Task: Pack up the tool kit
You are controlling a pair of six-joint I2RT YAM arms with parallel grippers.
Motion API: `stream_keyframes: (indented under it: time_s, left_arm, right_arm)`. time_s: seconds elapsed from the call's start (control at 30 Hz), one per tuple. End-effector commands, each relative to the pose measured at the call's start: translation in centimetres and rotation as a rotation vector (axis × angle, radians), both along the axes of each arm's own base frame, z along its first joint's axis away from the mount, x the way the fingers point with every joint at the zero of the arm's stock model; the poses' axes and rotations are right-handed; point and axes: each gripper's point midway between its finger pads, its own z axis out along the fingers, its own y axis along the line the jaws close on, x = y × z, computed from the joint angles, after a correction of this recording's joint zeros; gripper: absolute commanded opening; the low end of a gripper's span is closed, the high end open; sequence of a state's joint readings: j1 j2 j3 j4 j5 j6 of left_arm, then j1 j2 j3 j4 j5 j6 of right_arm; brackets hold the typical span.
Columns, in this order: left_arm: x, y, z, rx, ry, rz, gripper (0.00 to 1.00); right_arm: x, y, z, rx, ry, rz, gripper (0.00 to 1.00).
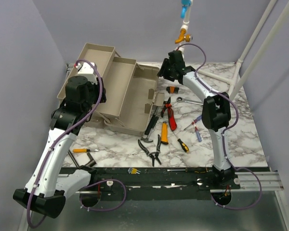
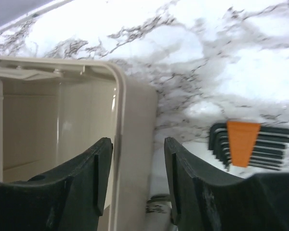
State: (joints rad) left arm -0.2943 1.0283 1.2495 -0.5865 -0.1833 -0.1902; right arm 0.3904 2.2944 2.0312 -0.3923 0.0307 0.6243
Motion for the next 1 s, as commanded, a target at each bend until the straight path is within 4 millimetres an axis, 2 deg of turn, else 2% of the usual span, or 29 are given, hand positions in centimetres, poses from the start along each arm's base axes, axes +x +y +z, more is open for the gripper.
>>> stream_keyframes:
  time_s: [0.0,0.13,0.27,0.37,0.47,0.57,0.77,0.97]
  left_arm:
    - [-3.0,-3.6,-1.0,-0.13,0.067,-0.165,0.6]
    - [-4.2,-5.0,-1.6,-0.149,0.073,-0.206,0.84]
    - [-4.8,-4.6,-2.4,-0.175,0.065,-0.167,0.96]
    - [-5.5,-4.1,-3.0,-0.185,0.064,-0.143,0.99]
    - [-6.3,-3.3,-3.8,-0.231,0.055,-0.092,0.99]
    - [-7.5,-2.4,-4.4,-0.274,0.008,-0.056,0.99]
    - [-10.3,-2.4,-4.0,-0.259,-0.047,-0.156,0.99]
    - [-11.1,-2.3,-3.9,-0.17,-0.058,-0.219,0.99]
  right_arm:
    - [0.1,-2.6,5.3,-0.058,-0.083,-0.025,0.55]
    - [-2.1,-4.0,7.8,-0.073,-0.123,-0.039,0.57]
    - [-5.5,-5.8,9.0,-0.098,-0.155,-0.038,0.6]
    - [-8.4,-7.4,7.7,-0.138,-0.137,-0.039,0.66]
    - [-11.1,-9.0,6.5,-0.171,-0.118,-0.049,0.67]
    - [-13.2,-9.6,5.4,-0.171,-0.102,-0.036,0.67]
    - [-15.7,-8.5,1.0,-0.132,-0.006,0.049,0.73]
    - [-16.4,-6.8,-2.6,-0.099,0.078,0.114,0.67]
